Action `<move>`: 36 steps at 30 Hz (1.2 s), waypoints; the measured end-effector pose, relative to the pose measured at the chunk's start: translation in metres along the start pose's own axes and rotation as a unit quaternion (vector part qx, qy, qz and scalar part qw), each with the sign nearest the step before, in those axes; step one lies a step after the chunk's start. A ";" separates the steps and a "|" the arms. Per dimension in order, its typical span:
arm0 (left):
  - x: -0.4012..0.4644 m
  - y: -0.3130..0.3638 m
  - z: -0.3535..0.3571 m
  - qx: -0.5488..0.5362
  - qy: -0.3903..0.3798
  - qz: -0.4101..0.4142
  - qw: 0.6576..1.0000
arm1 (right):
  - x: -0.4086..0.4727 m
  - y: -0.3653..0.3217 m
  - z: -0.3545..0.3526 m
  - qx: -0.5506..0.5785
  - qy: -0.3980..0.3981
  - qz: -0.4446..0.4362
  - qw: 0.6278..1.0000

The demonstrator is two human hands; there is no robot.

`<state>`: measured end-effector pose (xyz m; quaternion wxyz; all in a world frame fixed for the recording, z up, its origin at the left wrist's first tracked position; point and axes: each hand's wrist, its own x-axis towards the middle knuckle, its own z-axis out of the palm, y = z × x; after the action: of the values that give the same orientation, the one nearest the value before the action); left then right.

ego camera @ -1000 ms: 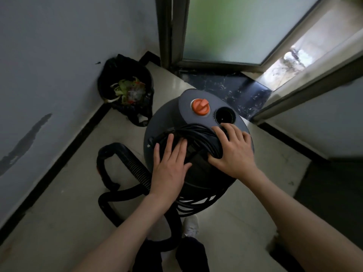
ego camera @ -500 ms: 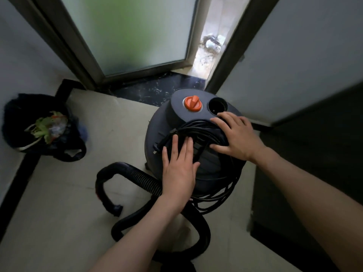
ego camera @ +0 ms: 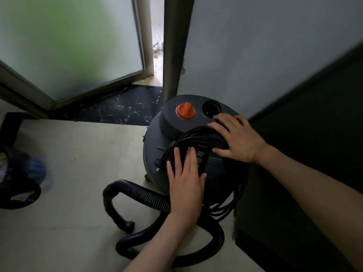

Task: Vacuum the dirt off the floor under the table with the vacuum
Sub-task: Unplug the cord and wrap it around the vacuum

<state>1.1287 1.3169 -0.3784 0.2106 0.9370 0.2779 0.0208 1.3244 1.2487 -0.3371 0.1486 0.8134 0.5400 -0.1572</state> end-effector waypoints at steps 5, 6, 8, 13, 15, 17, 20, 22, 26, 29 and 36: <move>0.003 0.033 0.016 -0.016 -0.020 -0.008 1.000 | -0.002 0.034 0.010 -0.021 0.020 -0.024 0.999; 0.005 0.036 0.017 -0.019 -0.018 -0.012 1.000 | -0.001 0.038 0.011 -0.025 0.022 -0.027 0.999; 0.006 0.039 0.017 -0.019 -0.024 -0.015 0.999 | 0.001 0.041 0.011 -0.033 0.019 -0.029 0.999; 0.005 0.036 0.004 0.002 -0.052 -0.003 0.999 | 0.001 0.043 0.010 -0.047 -0.021 -0.035 0.998; 0.004 0.028 -0.002 0.015 -0.059 0.022 0.998 | 0.001 0.041 0.008 -0.056 -0.039 -0.032 0.997; 0.002 0.019 -0.012 0.027 -0.057 0.063 0.996 | -0.002 0.035 0.001 -0.071 -0.050 -0.010 0.996; 0.005 0.000 -0.033 0.014 -0.026 0.129 0.991 | -0.021 0.009 -0.010 0.024 -0.047 0.062 0.997; 0.017 -0.014 -0.044 0.013 0.005 0.174 0.985 | -0.047 -0.021 -0.010 0.141 0.030 0.098 0.985; 0.062 -0.030 -0.054 0.071 -0.018 0.237 0.969 | -0.082 -0.089 -0.007 0.440 0.206 0.372 0.791; 0.094 -0.030 -0.056 0.135 -0.092 0.269 0.949 | -0.059 -0.108 -0.012 0.592 0.096 0.482 0.639; 0.110 -0.044 -0.045 0.097 -0.144 0.264 0.949 | -0.018 -0.098 -0.006 0.822 0.089 0.408 0.387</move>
<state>1.1923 1.4254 -0.3642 0.1439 0.9857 -0.0124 -0.0866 1.2282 1.2730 -0.3314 -0.5953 0.6708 -0.2389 -0.3723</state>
